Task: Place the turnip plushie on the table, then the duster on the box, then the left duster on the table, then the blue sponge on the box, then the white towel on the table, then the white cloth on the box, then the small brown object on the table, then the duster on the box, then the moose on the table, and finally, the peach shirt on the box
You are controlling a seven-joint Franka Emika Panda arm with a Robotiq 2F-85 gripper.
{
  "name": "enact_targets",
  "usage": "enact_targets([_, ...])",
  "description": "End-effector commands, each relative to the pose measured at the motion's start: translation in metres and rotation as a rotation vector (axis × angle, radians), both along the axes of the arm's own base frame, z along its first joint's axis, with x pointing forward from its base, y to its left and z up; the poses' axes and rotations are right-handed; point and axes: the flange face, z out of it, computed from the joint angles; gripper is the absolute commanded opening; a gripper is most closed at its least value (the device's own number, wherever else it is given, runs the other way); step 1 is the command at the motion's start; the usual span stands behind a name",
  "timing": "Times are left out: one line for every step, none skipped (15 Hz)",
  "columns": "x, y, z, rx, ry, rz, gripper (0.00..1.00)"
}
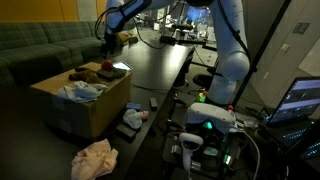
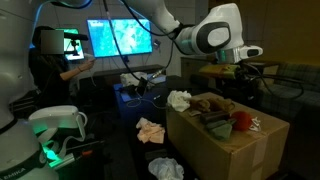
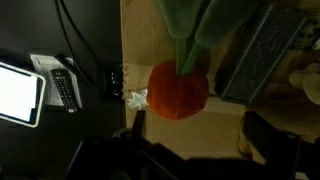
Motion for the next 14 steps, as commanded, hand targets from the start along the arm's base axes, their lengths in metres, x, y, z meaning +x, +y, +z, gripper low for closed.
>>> enact_targets([0.013,-0.009,-0.01,0.035,-0.036,0.011,1.0])
enact_targets([0.015,-0.01,-0.016,0.039,-0.039,0.008,1.0])
enact_targets([0.016,-0.011,-0.02,0.05,-0.037,0.008,1.0])
enact_targets([0.016,-0.011,-0.023,0.058,-0.039,0.008,1.0])
enact_targets([0.017,-0.01,-0.027,0.069,-0.036,0.011,1.0])
enact_targets([0.018,-0.009,-0.031,0.075,-0.034,0.011,1.0])
enact_targets([0.018,-0.008,-0.034,0.079,-0.032,0.014,1.0])
enact_targets([0.019,-0.006,-0.038,0.083,-0.029,0.018,1.0])
enact_targets([0.02,-0.006,-0.042,0.085,-0.027,0.019,1.0])
enact_targets([0.02,-0.005,-0.045,0.09,-0.022,0.023,1.0])
enact_targets([0.021,-0.004,-0.049,0.088,-0.019,0.025,1.0])
enact_targets([0.022,-0.004,-0.053,0.087,-0.018,0.026,1.0])
enact_targets([0.023,-0.004,-0.057,0.081,-0.019,0.026,1.0])
enact_targets([0.024,-0.005,-0.06,0.08,-0.018,0.024,1.0])
